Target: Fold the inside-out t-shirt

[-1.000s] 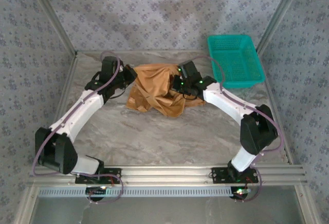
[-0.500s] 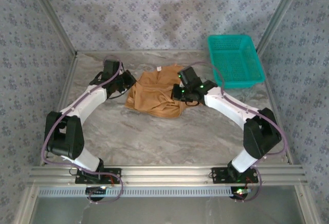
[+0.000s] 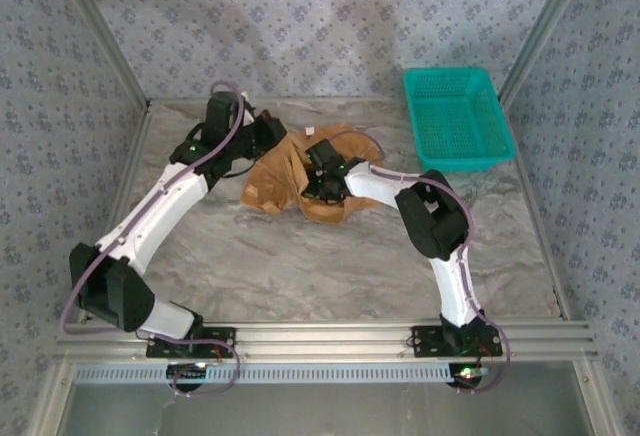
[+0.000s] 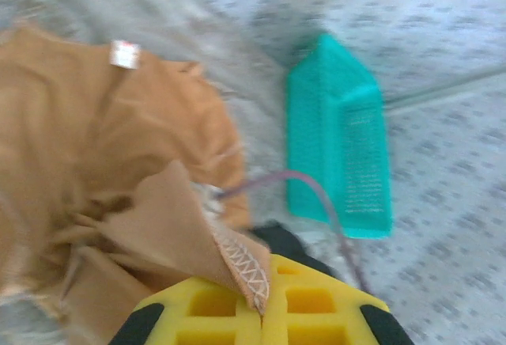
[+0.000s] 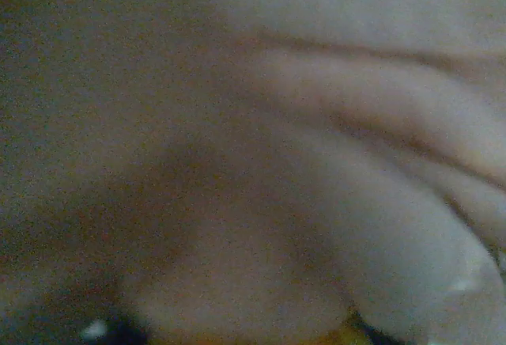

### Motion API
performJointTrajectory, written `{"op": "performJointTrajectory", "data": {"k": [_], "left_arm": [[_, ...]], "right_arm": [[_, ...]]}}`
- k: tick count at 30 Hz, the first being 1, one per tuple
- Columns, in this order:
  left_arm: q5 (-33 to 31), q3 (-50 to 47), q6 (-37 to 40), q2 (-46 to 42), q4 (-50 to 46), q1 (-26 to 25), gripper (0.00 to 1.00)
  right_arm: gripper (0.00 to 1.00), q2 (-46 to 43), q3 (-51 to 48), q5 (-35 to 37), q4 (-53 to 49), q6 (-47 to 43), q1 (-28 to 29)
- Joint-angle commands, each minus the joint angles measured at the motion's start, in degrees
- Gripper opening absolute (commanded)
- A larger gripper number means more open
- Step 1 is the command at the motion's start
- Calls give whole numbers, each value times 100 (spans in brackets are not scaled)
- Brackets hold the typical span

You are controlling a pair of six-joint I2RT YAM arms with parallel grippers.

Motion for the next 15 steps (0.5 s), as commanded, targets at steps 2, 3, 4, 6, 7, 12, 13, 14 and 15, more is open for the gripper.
{"op": "performJointTrajectory", "data": {"k": [2, 3, 4, 6, 7, 12, 13, 14, 15], "left_arm": [[-119, 739, -14, -232, -183, -543, 0], [-138, 855, 4, -246, -214, -640, 0], [-135, 983, 27, -275, -245, -744, 0], [-165, 1172, 56, -355, -289, -893, 0], [-194, 1245, 73, -413, -302, -950, 0], [-348, 1382, 196, -709, -342, -1123, 0], [-363, 1366, 205, -736, -347, -1125, 0], [-392, 1303, 218, -788, -328, -1132, 0], [-418, 1251, 233, -807, -311, -1134, 0]], "right_arm": [[6, 221, 478, 700, 296, 651, -234], [7, 239, 522, 750, 301, 710, -287], [7, 263, 579, 797, 278, 754, -333], [13, 281, 662, 970, 156, 836, -428], [19, 292, 681, 1076, 97, 882, -474], [39, 270, 800, 1870, -665, 1301, -647], [45, 232, 763, 1942, -744, 1350, -652], [54, 187, 693, 1952, -740, 1364, -664], [58, 151, 655, 1887, -666, 1299, -653]]}}
